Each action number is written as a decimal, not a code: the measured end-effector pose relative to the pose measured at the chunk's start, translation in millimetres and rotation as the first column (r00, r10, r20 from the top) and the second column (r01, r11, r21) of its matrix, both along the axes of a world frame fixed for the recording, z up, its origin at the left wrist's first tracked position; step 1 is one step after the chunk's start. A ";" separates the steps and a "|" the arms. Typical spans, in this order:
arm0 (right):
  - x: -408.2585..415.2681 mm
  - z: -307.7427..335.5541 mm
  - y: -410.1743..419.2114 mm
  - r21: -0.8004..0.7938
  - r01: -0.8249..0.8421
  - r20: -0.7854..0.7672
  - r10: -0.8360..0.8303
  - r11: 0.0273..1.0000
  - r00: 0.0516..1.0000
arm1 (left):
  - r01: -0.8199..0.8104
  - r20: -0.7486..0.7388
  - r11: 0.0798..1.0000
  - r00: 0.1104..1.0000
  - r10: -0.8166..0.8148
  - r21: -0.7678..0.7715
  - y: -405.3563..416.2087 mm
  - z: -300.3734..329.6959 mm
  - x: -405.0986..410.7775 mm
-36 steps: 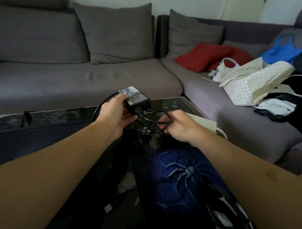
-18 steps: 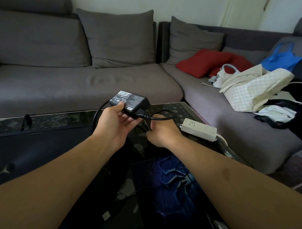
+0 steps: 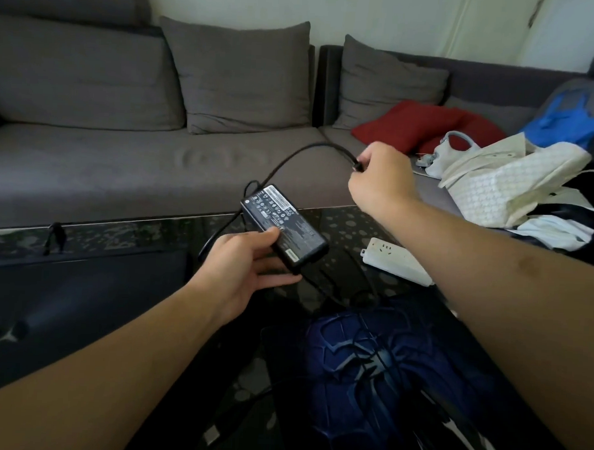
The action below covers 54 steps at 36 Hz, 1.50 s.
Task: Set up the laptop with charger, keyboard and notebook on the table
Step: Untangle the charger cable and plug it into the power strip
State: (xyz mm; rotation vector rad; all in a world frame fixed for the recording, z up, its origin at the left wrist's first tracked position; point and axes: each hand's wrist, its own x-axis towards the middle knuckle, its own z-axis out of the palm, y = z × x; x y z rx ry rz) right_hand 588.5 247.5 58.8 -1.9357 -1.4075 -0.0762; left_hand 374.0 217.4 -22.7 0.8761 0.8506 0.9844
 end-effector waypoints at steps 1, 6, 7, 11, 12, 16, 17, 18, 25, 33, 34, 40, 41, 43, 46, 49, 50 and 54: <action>-5.1 1.8 -1.0 0.040 -0.033 -0.030 0.034 0.999 0.999 | -0.013 0.010 1.000 1.000 0.013 0.001 0.0 -0.6 3.1; -21.3 -2.7 -8.8 0.126 -0.137 -0.016 0.140 0.983 0.990 | -0.105 0.017 0.994 0.994 0.106 -0.026 6.5 -0.1 18.9; -23.4 -4.2 -12.5 0.107 -0.153 -0.016 0.156 0.982 0.988 | -0.125 0.025 0.991 0.992 0.126 -0.036 8.2 0.7 20.7; -24.1 -14.3 -23.8 0.032 -0.214 -0.067 0.216 0.976 0.974 | -0.165 0.050 0.985 0.985 0.167 -0.053 11.9 1.6 22.2; -23.3 -16.3 -26.2 0.026 -0.218 -0.094 0.219 0.976 0.971 | -0.164 0.047 0.985 0.985 0.167 -0.054 11.9 1.8 21.6; -25.6 -17.5 -30.9 0.084 -0.286 -0.327 0.298 0.955 0.897 | -0.119 -0.010 0.991 0.993 0.119 -0.056 8.9 2.6 15.5; -28.8 -15.9 -30.9 0.106 -0.313 -0.356 0.330 0.944 0.875 | -0.087 -0.022 0.995 0.996 0.086 -0.055 7.5 2.3 13.6; -32.6 -13.4 -30.4 0.133 -0.335 -0.378 0.360 0.933 0.853 | -0.056 -0.035 0.997 0.998 0.054 -0.057 6.1 1.9 12.5; -67.2 10.5 -23.8 0.242 -0.432 -0.405 0.495 0.869 0.769 | -0.015 -0.106 0.999 0.994 0.010 -0.042 -0.8 -3.9 16.0; -80.0 13.7 11.5 -0.019 -0.212 -0.294 0.197 0.977 0.935 | -0.051 -0.001 0.998 0.999 0.051 0.039 -7.3 -9.3 8.5; -76.7 11.4 14.4 -0.056 -0.167 -0.184 0.154 0.984 0.971 | -0.057 0.004 0.997 0.998 0.057 0.048 -7.3 -9.6 6.3; -64.6 1.2 12.5 -0.188 -0.059 0.005 0.061 0.980 0.998 | -0.030 0.018 0.995 0.999 0.028 0.090 -6.9 -7.1 -1.2; -65.8 -1.6 13.4 -0.236 -0.076 -0.074 0.060 0.969 0.995 | -0.026 0.022 0.995 0.999 0.024 0.094 -6.7 -6.4 -1.6; -67.8 -7.9 14.8 -0.329 -0.179 -0.359 0.053 0.927 0.932 | -0.019 0.032 0.995 0.999 0.016 0.094 -6.2 -5.4 -2.7; -71.8 -17.7 8.9 -0.381 -0.283 -0.598 -0.001 0.880 0.801 | 0.008 0.039 0.995 0.999 -0.012 0.097 -5.5 -6.1 -6.0; -71.0 -28.7 5.5 -0.400 -0.297 -0.664 -0.051 0.867 0.746 | 0.016 0.022 0.995 1.000 -0.019 0.097 -6.4 -7.4 -9.4; -71.3 -30.3 4.4 -0.391 -0.280 -0.678 -0.069 0.876 0.732 | 0.012 0.016 0.996 1.000 -0.013 0.090 -7.0 -7.3 -9.3; -74.5 -33.6 7.6 -0.328 -0.246 -0.699 -0.059 0.912 0.713 | -0.052 -0.069 0.993 0.996 0.059 0.102 -6.2 -7.2 -10.0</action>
